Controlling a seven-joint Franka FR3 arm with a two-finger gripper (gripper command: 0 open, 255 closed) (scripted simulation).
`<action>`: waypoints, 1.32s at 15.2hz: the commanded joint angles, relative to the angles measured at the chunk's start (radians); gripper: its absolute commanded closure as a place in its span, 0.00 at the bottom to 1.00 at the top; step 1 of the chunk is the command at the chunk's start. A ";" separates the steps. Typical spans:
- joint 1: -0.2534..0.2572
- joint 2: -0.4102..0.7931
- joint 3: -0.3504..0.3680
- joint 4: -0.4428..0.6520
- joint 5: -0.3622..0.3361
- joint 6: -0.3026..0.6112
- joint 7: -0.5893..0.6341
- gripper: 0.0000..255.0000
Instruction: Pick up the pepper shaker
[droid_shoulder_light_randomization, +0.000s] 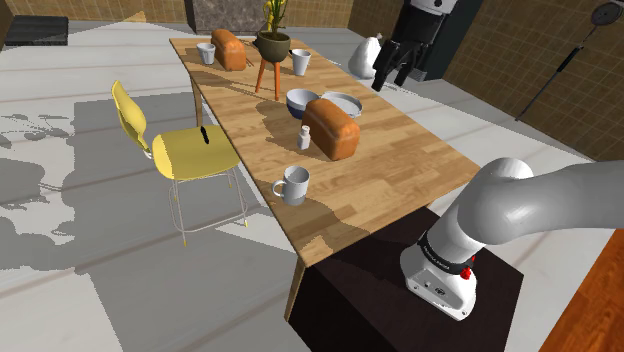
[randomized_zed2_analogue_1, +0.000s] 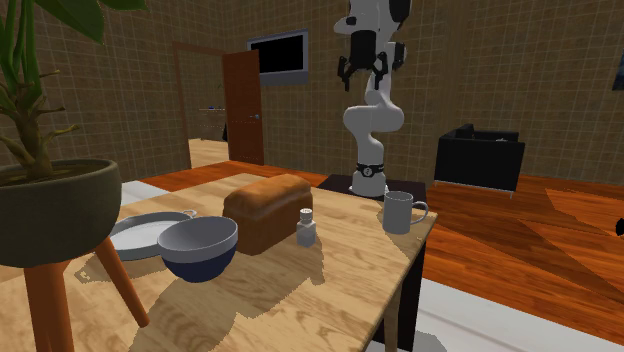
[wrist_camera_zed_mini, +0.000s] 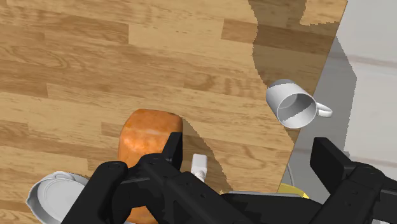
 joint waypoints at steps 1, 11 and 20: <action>0.000 0.000 0.000 0.000 0.000 0.000 0.000 0.00; -0.022 0.228 -0.013 -0.124 -0.018 0.394 0.005 0.00; -0.040 0.543 -0.028 -0.101 -0.030 0.725 0.012 0.00</action>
